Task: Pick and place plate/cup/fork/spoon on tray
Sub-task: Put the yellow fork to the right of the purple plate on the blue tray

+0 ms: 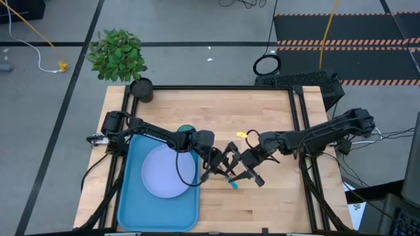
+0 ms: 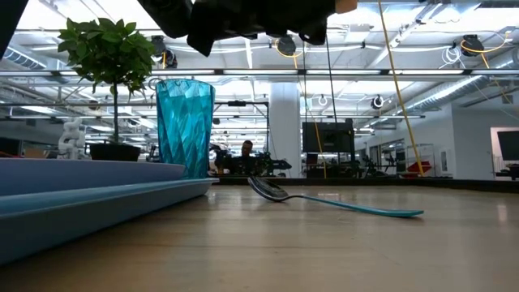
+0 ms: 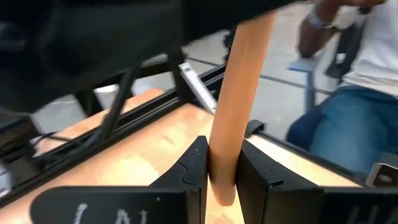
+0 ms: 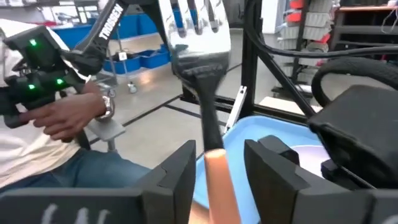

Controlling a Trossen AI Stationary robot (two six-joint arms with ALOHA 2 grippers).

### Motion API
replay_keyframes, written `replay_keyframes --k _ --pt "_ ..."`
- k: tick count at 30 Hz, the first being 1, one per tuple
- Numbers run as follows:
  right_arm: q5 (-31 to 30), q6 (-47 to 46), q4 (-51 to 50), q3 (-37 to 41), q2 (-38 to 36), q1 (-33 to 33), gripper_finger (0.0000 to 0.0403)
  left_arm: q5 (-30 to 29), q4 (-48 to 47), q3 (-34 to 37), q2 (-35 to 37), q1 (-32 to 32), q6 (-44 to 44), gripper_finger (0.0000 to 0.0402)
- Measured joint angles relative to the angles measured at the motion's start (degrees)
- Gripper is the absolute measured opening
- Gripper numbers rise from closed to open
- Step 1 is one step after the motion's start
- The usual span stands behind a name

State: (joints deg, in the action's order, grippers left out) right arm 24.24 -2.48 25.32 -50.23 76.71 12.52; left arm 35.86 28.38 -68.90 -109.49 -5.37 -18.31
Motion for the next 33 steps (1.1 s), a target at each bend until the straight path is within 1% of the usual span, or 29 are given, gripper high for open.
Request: replay_keyframes --k 3,5,11,16,20,29,33 --pt "1.52 -0.87 1.08 -0.01 0.75 -0.73 0.0105 3.03 -0.52 0.00 -0.02 0.00 -0.77 0.0053" --pt "2.83 -1.39 1.92 -0.03 1.05 -1.10 0.0091 3.21 -0.68 0.00 -0.02 0.00 -0.72 0.0053" --pt "3.10 -2.47 2.53 -0.03 1.05 -1.19 0.0050 3.23 -1.16 0.00 -0.02 -0.01 -0.86 0.0053" --pt "3.03 -2.41 3.00 -0.03 1.07 -1.21 0.0030 3.28 -1.05 0.00 -0.02 -0.07 0.01 0.0053" --pt "3.00 -3.06 3.26 -0.03 1.07 -1.19 0.0037 3.21 -1.05 0.00 -0.02 -0.07 0.44 0.0053" --pt "2.42 -4.16 6.27 -0.01 1.07 -0.82 0.0097 3.00 -1.33 0.00 -0.01 -0.13 0.78 0.0053" --pt "2.42 -4.26 7.16 -0.01 1.07 -0.79 0.0103 2.98 -1.76 0.00 -0.02 -0.12 1.41 0.0053"
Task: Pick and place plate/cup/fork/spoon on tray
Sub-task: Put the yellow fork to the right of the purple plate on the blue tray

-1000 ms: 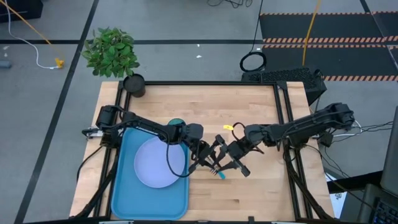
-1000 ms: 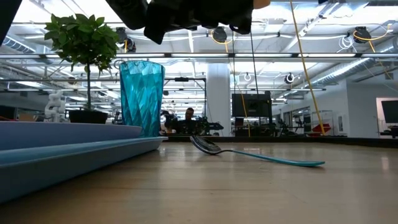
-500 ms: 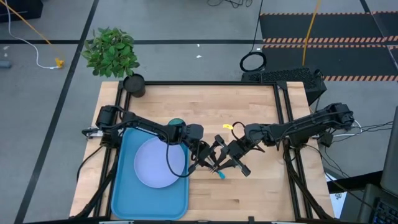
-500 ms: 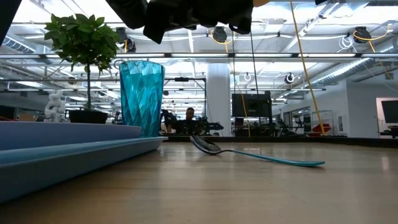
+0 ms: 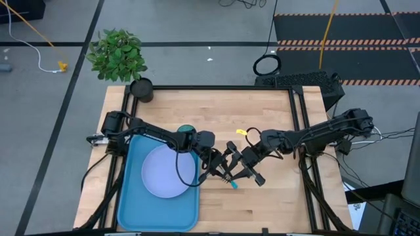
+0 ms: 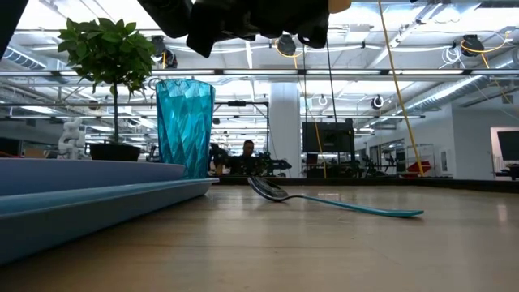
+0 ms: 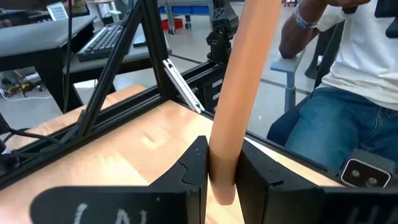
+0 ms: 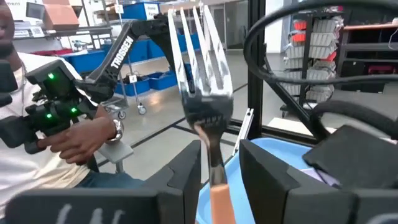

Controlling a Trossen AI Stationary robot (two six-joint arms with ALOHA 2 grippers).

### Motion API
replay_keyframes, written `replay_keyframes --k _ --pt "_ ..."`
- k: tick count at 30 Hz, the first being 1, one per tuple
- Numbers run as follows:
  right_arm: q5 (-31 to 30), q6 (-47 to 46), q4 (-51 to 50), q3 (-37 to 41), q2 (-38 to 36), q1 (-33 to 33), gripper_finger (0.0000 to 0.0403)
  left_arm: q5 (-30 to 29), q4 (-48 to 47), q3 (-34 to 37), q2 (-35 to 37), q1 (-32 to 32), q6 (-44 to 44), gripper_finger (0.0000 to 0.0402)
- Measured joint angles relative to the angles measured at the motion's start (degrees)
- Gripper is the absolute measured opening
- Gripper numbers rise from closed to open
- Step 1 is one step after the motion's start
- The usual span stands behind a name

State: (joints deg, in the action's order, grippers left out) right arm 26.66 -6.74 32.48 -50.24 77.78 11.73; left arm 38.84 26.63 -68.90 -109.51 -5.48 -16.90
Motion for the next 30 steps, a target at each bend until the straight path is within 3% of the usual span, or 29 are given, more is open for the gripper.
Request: replay_keyframes --k 5,13,30 --pt "0.00 0.00 -0.08 0.00 0.00 0.00 0.0080 -0.01 -0.41 0.00 0.00 -0.01 0.12 0.0053" --pt "0.08 2.10 -0.31 0.00 -0.02 0.02 0.0011 -0.67 -0.17 0.00 0.01 -0.02 0.24 0.0054" --pt "0.06 2.04 -0.79 0.02 -0.81 -0.02 0.0006 -7.79 2.26 0.00 0.04 0.05 5.76 0.0086"
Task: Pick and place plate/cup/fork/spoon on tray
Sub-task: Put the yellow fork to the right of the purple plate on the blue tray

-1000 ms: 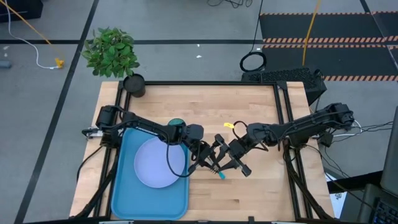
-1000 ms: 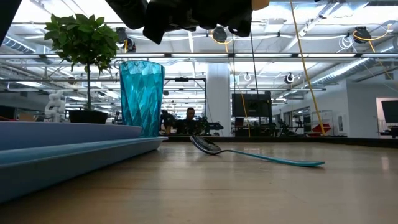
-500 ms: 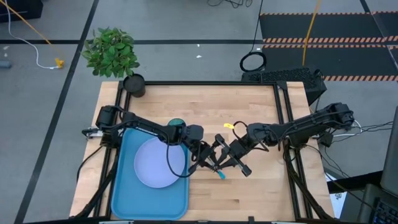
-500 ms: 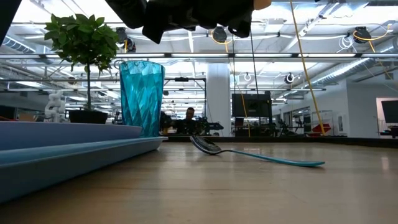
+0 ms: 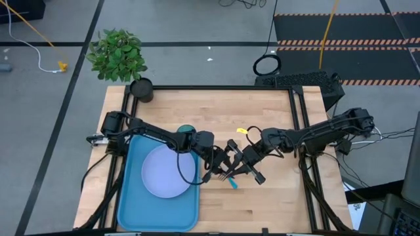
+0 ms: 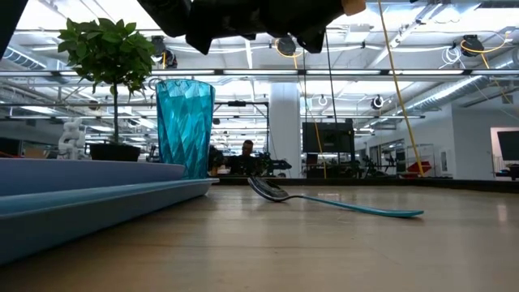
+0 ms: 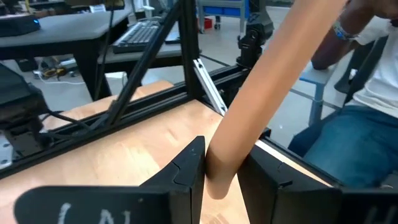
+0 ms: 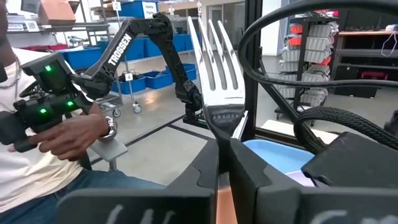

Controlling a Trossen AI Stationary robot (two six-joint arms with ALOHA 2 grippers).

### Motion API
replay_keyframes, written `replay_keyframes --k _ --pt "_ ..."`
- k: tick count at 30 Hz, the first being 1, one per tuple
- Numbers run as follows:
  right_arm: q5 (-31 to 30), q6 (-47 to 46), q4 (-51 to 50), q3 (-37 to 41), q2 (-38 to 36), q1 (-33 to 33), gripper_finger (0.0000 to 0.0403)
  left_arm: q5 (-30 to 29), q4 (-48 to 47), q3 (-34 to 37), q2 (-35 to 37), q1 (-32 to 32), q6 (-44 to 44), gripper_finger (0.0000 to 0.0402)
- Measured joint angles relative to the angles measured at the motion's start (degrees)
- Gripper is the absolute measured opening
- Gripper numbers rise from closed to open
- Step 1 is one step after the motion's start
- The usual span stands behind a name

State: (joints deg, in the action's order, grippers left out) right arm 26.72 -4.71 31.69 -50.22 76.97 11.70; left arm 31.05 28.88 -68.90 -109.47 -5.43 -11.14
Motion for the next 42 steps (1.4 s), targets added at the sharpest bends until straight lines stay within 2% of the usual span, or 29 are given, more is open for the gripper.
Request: replay_keyframes --k 7,13,22,32,35,38,42 --pt "-0.26 -0.20 0.49 0.00 -0.04 0.02 0.0005 -0.74 1.80 0.00 0.00 0.00 -0.58 0.0091" --pt "-0.24 -0.27 0.62 0.00 -0.11 0.02 0.0005 -0.01 1.86 0.00 0.00 -0.43 -4.13 0.0055" --pt "0.05 -0.27 0.69 0.00 -0.11 0.02 0.0005 0.39 2.26 0.00 0.00 -0.57 -3.84 0.0054" --pt "0.53 -1.93 -0.95 -0.06 0.70 0.39 0.0061 4.62 0.55 -0.02 -0.04 -0.57 -6.22 0.0054" --pt "0.26 -1.56 0.72 -0.02 1.96 1.15 0.0075 8.02 -0.58 -0.02 -0.03 -0.33 -7.01 0.0054" --pt "0.29 -2.18 2.75 -0.02 3.18 1.16 0.0084 11.35 -2.02 -0.02 -0.04 -0.31 -7.85 0.0054" --pt "0.36 -3.63 5.46 -0.02 4.35 1.18 0.0083 12.68 -3.67 -0.02 -0.03 -0.28 -8.44 0.0054"
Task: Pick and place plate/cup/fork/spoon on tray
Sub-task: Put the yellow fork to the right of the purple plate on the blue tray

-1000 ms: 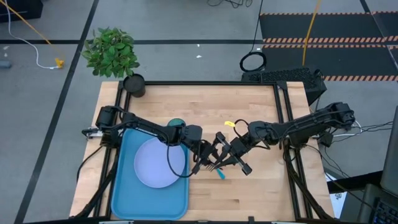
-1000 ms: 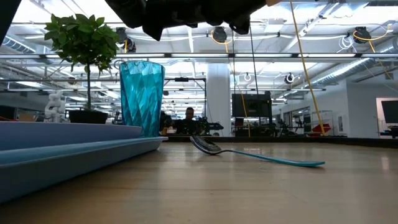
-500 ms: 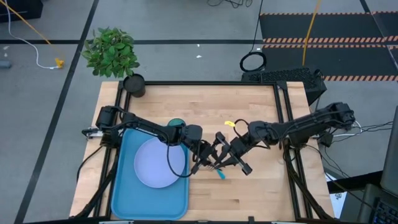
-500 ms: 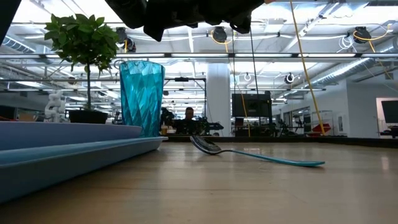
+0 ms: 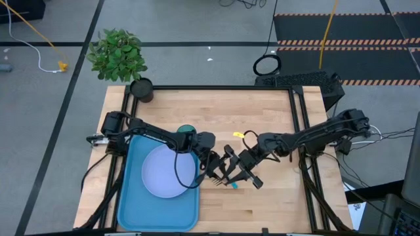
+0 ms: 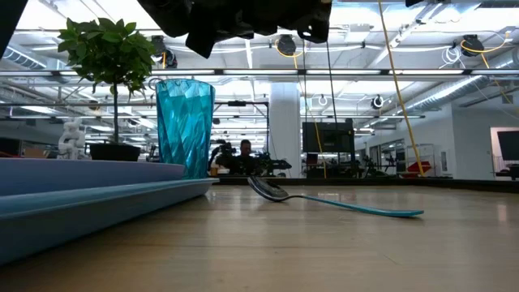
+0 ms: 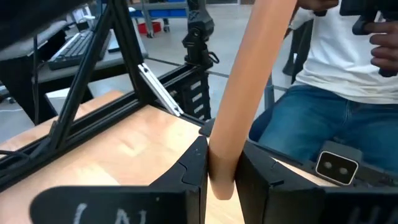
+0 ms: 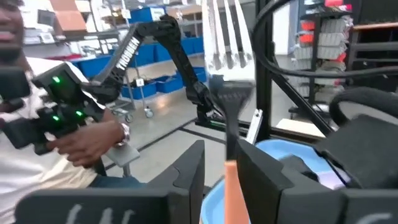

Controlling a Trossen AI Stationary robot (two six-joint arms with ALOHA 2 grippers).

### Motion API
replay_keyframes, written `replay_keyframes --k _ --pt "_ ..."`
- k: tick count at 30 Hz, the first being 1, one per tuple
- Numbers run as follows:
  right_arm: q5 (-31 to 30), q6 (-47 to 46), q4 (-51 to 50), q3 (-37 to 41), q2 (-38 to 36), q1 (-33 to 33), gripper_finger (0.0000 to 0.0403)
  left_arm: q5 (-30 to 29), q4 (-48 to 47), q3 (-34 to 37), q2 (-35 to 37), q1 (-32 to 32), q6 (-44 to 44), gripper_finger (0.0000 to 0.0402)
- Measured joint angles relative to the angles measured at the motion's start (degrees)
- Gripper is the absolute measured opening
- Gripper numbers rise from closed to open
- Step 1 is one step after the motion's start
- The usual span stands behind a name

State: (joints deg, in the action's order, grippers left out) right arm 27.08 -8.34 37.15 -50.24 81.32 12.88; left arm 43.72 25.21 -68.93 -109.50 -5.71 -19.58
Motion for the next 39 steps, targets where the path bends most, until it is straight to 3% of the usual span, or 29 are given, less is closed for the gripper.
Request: replay_keyframes --k 16,29,33,39 --pt "-3.00 -1.43 2.53 0.00 2.60 0.00 0.0081 2.77 -3.25 0.04 0.01 1.24 -0.36 0.0054" --pt "-6.37 -2.89 -4.19 0.00 -0.36 0.02 0.0142 2.76 -6.08 0.07 0.01 1.77 0.65 0.0054" --pt "-9.97 -1.81 -7.33 0.04 -1.36 -0.08 0.0145 1.84 -5.54 0.07 0.05 1.86 1.29 0.0054" --pt "-10.71 -1.41 -7.38 0.03 -1.40 0.00 0.0145 2.35 -5.21 0.07 0.05 2.09 1.27 0.0054"
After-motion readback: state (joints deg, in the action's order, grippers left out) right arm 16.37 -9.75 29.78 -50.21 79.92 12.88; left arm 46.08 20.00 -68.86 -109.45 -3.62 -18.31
